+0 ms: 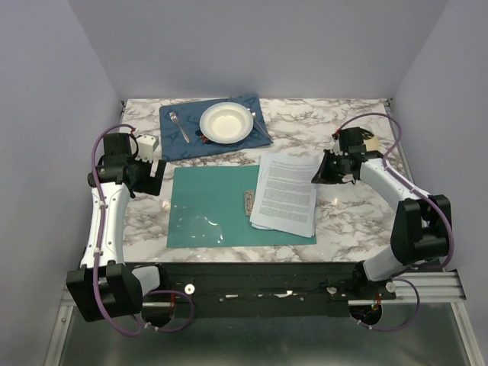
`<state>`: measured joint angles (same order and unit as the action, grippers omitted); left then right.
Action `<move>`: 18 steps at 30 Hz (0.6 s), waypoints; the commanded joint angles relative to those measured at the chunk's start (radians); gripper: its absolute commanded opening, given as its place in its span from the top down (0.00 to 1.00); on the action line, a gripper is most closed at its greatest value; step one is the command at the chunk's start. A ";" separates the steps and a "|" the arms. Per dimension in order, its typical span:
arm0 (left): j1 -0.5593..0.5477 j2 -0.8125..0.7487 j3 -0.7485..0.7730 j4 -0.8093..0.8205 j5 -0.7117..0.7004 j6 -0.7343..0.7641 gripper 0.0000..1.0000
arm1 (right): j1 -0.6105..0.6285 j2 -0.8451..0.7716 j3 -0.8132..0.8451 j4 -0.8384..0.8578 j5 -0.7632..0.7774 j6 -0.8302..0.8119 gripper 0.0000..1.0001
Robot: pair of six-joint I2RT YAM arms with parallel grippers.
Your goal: Put the files into the folder
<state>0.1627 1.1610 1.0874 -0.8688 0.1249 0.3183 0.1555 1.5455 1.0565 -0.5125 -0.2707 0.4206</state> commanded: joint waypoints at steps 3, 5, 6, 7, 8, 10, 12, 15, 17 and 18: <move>0.006 -0.029 0.006 -0.009 0.004 0.013 0.01 | -0.002 -0.042 -0.032 0.023 -0.038 0.012 0.99; 0.006 -0.034 0.006 -0.009 0.001 0.013 0.01 | -0.002 -0.038 -0.023 0.019 -0.041 0.009 0.99; 0.006 -0.032 0.005 -0.009 -0.001 0.011 0.01 | -0.002 -0.038 -0.020 0.020 -0.042 0.007 0.99; 0.008 -0.035 0.005 -0.009 -0.002 0.015 0.01 | -0.004 -0.035 -0.018 0.020 -0.036 0.007 0.99; 0.006 -0.035 0.003 -0.007 -0.002 0.015 0.01 | -0.004 -0.029 -0.018 0.013 -0.032 0.006 0.99; 0.006 -0.040 0.000 -0.006 -0.002 0.018 0.01 | -0.002 -0.016 -0.006 -0.018 0.033 0.004 0.94; 0.006 -0.044 -0.003 -0.006 -0.004 0.019 0.01 | -0.002 -0.010 -0.015 -0.034 0.105 0.009 0.66; 0.008 -0.044 -0.012 -0.001 -0.004 0.022 0.01 | -0.004 0.027 -0.026 -0.041 0.139 0.003 0.57; 0.006 -0.046 -0.015 0.001 -0.005 0.024 0.01 | -0.004 0.050 -0.035 -0.040 0.140 0.004 0.57; 0.006 -0.046 -0.018 0.001 -0.005 0.025 0.01 | -0.004 0.071 -0.039 -0.035 0.142 0.007 0.56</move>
<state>0.1627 1.1385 1.0870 -0.8688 0.1246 0.3214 0.1555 1.5581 1.0290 -0.5236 -0.1917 0.4282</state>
